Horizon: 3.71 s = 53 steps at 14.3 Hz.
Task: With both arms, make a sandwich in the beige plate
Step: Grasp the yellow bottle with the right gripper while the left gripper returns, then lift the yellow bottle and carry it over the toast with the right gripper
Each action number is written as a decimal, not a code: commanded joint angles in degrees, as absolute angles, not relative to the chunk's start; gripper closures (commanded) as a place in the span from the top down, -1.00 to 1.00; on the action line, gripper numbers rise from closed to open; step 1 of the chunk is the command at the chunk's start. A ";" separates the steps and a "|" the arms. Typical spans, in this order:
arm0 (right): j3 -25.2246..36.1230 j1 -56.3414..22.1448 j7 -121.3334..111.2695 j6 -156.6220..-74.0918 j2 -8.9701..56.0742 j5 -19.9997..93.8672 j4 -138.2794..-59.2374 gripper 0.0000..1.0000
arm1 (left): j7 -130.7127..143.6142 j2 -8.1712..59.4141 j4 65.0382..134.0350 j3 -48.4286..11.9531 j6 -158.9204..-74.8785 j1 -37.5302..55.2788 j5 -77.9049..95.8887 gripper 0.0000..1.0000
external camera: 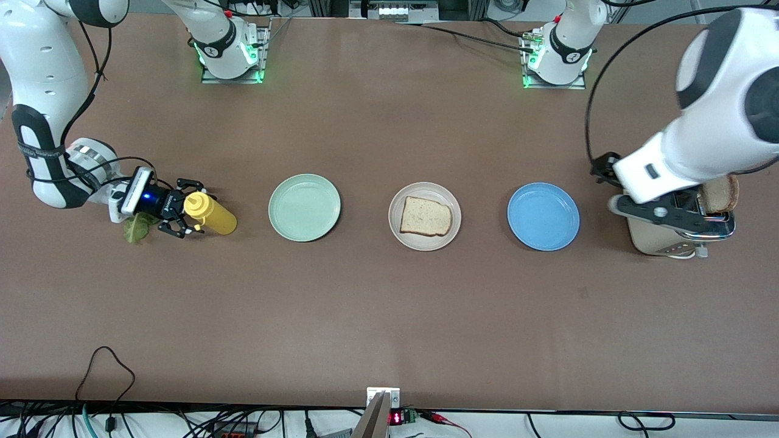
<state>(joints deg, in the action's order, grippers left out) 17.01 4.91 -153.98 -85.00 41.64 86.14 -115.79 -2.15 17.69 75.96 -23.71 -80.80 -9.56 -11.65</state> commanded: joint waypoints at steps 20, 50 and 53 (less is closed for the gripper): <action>16.35 -4.82 -133.28 -95.61 34.90 79.56 -105.30 -0.18 | -10.37 -4.04 99.05 0.70 -94.92 2.37 -1.41 1.00; 16.44 -47.62 -49.86 -129.02 35.77 9.52 -84.73 -0.15 | -10.02 -3.96 98.44 0.88 -90.53 2.20 -1.05 1.00; 16.35 -51.58 -42.73 -128.50 38.48 1.96 -82.11 -0.15 | -10.02 -3.96 98.44 0.79 -90.44 2.20 -0.88 1.00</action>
<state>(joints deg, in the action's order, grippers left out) 15.71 -48.99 -47.02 -129.06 36.11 6.36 -85.64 -9.35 -4.20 99.62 0.72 -91.67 1.95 -0.27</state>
